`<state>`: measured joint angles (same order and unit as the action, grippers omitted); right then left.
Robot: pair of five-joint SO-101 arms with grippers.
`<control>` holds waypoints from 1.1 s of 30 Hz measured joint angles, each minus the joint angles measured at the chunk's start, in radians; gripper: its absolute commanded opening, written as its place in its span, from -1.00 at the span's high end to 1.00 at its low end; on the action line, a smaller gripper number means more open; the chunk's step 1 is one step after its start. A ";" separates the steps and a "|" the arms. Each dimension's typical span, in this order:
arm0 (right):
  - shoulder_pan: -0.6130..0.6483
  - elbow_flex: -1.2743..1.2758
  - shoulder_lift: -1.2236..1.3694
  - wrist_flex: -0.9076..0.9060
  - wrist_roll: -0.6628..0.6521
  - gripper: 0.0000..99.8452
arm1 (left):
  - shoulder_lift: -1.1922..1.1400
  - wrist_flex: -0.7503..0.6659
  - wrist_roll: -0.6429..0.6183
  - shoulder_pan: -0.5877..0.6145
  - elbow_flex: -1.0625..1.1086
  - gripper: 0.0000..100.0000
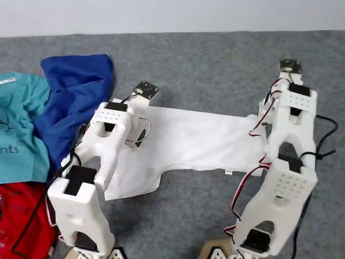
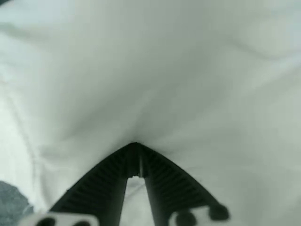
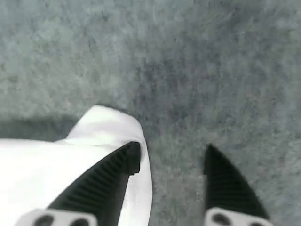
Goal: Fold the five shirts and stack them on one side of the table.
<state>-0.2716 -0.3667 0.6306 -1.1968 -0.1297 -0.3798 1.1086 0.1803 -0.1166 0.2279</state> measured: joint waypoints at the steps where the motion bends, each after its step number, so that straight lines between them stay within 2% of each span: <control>1: 0.000 -0.021 0.000 -0.018 0.000 0.46 | 0.000 0.000 0.000 0.000 0.000 0.99; 5: -0.008 -0.132 0.000 -0.107 0.000 0.46 | 0.000 0.000 0.000 0.000 0.000 0.99; 14: -0.002 -0.442 0.000 -0.430 0.000 0.46 | 0.000 0.000 0.000 0.000 0.000 0.99; 16: 0.015 -0.468 0.000 -0.496 0.000 0.52 | 0.000 0.000 0.000 0.000 0.000 0.99; 18: 0.041 -0.473 0.000 -0.551 0.000 0.66 | 0.000 0.000 0.000 0.000 0.000 0.99; 23: 0.075 -0.473 0.000 -0.554 0.000 1.00 | 0.000 0.000 0.000 0.000 0.000 0.99; 27: 0.087 -0.434 -0.015 -0.555 0.000 0.98 | 0.000 0.000 0.000 0.000 0.000 0.99; 33: 0.141 -0.199 -0.146 -0.555 0.000 0.98 | 0.000 0.000 0.000 0.000 0.000 0.99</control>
<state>-0.1304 -0.5662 0.4849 -1.7522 -0.1297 -0.3798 1.1086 0.1803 -0.1166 0.2279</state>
